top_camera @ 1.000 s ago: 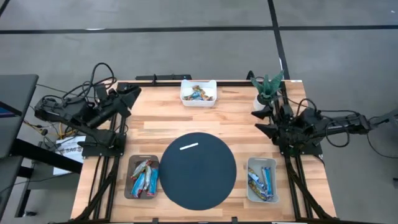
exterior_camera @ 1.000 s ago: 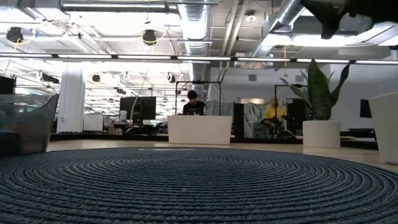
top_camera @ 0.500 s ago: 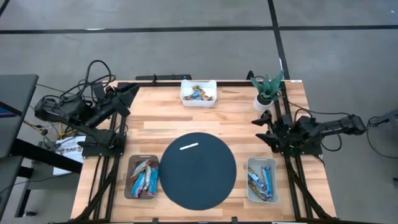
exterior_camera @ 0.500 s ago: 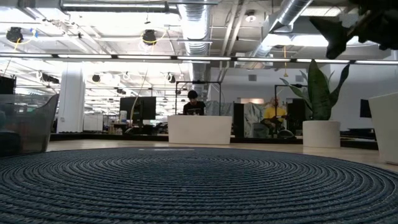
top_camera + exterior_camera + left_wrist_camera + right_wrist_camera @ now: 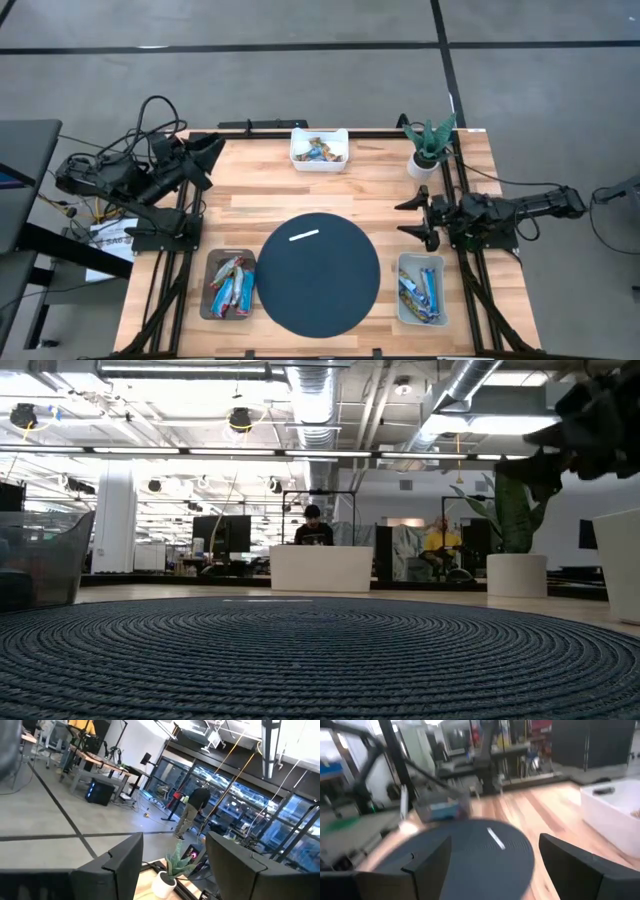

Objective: Pick and place Granola Bars by type
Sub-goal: Return to Home Position

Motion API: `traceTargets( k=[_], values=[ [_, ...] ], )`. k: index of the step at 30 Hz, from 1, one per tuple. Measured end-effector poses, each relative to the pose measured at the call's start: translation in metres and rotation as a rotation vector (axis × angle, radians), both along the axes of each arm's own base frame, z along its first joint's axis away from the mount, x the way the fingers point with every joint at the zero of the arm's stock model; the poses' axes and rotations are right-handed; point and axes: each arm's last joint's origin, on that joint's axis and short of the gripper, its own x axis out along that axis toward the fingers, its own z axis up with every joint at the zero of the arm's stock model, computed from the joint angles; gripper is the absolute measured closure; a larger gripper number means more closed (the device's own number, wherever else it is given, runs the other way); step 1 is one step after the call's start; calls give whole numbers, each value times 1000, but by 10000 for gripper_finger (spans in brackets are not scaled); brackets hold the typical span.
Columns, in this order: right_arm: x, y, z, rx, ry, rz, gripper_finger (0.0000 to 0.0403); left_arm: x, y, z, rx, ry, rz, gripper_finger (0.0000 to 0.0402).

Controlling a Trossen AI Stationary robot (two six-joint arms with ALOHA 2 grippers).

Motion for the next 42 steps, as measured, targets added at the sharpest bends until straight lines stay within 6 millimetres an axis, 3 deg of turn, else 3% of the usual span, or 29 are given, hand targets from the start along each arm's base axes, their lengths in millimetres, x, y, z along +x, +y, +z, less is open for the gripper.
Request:
traceTargets(
  k=[12,21,27,35,42],
  values=[
    [0,0,-9,-114,87,2,107,1,-1,-4,-57,-19,-25,194],
    [0,0,-9,-116,88,5,107,11,-12,-12,32,53,-375,194],
    [0,0,-9,-116,88,6,107,14,-23,-75,63,0,-459,194],
    [0,0,-9,-116,88,6,107,-11,-23,-171,236,-248,-776,194],
    [0,0,-9,-116,88,7,107,-22,-22,-210,280,-216,-917,194]
  ],
)
